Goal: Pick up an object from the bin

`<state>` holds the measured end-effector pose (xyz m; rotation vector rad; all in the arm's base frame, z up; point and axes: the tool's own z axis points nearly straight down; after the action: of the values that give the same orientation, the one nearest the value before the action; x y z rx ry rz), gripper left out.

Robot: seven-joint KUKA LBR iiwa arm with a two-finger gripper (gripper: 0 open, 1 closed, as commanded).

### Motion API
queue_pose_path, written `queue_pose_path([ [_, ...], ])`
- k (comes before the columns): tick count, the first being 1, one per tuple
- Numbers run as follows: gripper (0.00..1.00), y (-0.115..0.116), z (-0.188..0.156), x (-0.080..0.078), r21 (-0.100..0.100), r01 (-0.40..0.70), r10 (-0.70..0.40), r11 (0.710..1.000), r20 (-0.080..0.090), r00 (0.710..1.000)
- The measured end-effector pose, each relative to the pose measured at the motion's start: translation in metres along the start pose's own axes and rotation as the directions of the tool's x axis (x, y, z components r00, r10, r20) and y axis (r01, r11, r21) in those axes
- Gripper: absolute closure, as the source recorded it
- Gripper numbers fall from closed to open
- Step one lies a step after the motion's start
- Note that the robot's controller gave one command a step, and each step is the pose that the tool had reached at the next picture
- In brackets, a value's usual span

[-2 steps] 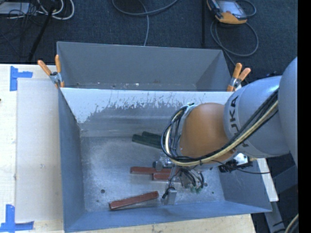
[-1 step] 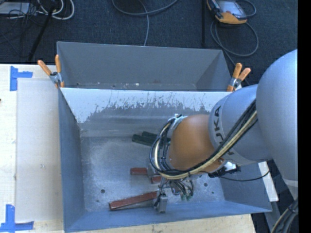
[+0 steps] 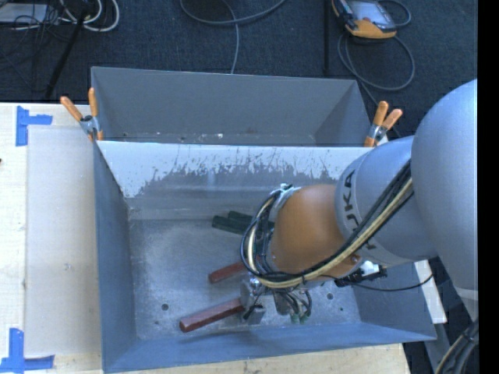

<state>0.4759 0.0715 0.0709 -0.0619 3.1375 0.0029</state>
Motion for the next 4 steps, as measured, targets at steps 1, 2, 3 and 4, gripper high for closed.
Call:
queue_pose_path([
  [1,1.00,0.012,0.000,-0.005,0.001,0.387,-0.387,0.922,-0.001,0.922],
  [2,0.00,0.012,-0.001,-0.008,0.003,0.384,-0.384,0.923,0.011,0.923],
  [3,1.00,0.011,0.002,-0.004,-0.001,0.382,-0.382,0.924,-0.004,0.924],
  [4,1.00,0.031,0.001,-0.019,-0.001,0.698,-0.698,0.716,-0.001,0.716],
])
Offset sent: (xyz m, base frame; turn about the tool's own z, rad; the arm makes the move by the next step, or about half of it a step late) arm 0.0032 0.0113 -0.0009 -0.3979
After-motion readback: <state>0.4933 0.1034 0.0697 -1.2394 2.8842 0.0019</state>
